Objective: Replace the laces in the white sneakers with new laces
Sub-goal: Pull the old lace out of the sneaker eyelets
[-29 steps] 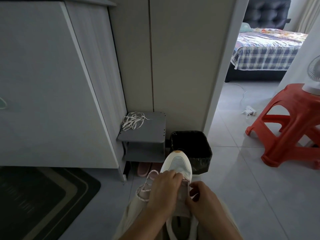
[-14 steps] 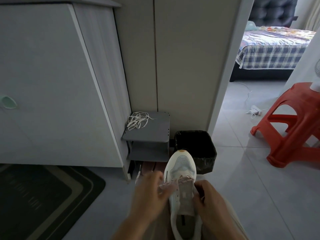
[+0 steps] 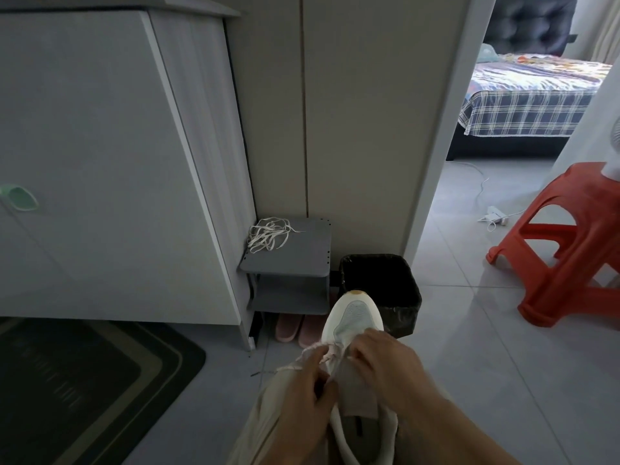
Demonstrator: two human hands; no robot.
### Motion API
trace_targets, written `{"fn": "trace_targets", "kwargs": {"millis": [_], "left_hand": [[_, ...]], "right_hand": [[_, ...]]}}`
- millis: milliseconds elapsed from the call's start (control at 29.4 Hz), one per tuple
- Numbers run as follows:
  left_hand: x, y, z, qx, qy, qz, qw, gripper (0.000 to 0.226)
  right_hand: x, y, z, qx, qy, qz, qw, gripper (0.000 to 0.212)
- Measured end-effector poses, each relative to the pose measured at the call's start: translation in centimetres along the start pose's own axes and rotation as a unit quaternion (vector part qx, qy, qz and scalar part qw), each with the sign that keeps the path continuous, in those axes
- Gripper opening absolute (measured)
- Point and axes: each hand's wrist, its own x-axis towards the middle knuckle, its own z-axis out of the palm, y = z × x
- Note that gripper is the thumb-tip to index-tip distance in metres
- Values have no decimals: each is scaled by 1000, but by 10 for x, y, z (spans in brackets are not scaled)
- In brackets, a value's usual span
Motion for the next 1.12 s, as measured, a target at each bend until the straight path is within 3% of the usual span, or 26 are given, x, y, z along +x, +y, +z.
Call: {"fn": "trace_targets", "kwargs": {"millis": [68,136,204,374,442,510,579,647,681,749,851,953,1021,1089,1123], "left_hand": [[-4,1,-3,8,26,11,1000,40],[-5,6,-4,-15,28,32,999,39],[-9,11,-4,-39,30,51,997,40],[-10,-2,-2,54,23,70,996,49],[-7,-5,3,72,19,67,995,51],[-7,-1,3,27,38,75,996,49],[-10,2,2,-23,55,69,996,46],[-11,7,-2,8,42,52,998,45],[-11,9,-2,32,36,46,998,44],[-11,10,-3,42,49,61,996,41],[-9,15,-2,24,54,61,996,43],[-10,12,0,11,65,87,994,38],[-10,10,1,22,52,66,996,38],[-7,5,0,16,42,77,996,38],[-6,5,0,29,36,73,996,39]], "right_hand": [[-13,17,-10,103,61,44,992,11],[-29,40,-11,188,156,126,962,30],[-44,51,-5,221,168,173,945,30],[-38,35,0,169,168,79,968,32],[-25,14,-5,111,122,-2,986,30],[-13,-8,-4,-52,63,-48,995,38],[-4,-25,-7,-75,-18,-32,996,36],[-4,-15,-3,-75,-41,-50,995,33],[-7,-9,-9,-24,-35,-44,998,27],[-19,14,-23,98,44,5,994,11],[-44,72,-42,180,218,184,941,24],[-54,89,-42,191,191,281,921,16],[-46,67,-27,158,186,239,940,25],[-35,33,-13,106,186,118,970,35],[-28,17,-7,72,150,55,985,34]]}}
